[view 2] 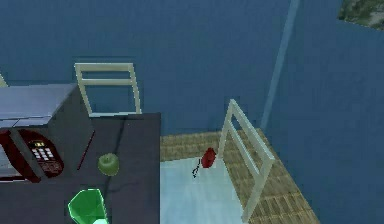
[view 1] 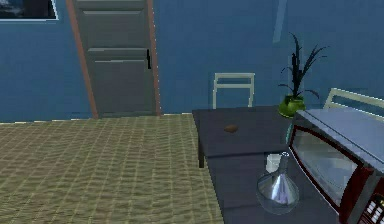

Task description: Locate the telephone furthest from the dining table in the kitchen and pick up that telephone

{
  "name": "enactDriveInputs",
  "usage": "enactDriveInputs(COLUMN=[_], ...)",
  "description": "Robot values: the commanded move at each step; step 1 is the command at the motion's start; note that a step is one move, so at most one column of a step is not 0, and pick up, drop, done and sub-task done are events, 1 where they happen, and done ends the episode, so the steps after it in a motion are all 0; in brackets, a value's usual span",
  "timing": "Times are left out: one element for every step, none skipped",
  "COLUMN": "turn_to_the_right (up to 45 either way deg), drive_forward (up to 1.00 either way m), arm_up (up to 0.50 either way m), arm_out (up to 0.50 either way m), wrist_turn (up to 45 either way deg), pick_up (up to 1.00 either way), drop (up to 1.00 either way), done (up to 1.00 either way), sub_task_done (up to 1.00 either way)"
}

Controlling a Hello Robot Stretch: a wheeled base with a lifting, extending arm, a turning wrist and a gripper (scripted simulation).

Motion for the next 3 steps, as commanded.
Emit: enactDriveInputs(turn_to_the_right=[0.0, 0.0, 0.0], drive_forward=[0.0, 0.0, 0.0], arm_up=[0.0, 0.0, 0.0], arm_out=[0.48, 0.0, 0.0], wrist_turn=[0.0, 45.0, 45.0], pick_up=[0.0, 0.0, 0.0], drop=[0.0, 0.0, 0.0], done=[0.0, 0.0, 0.0], sub_task_done=[0.0, 0.0, 0.0])
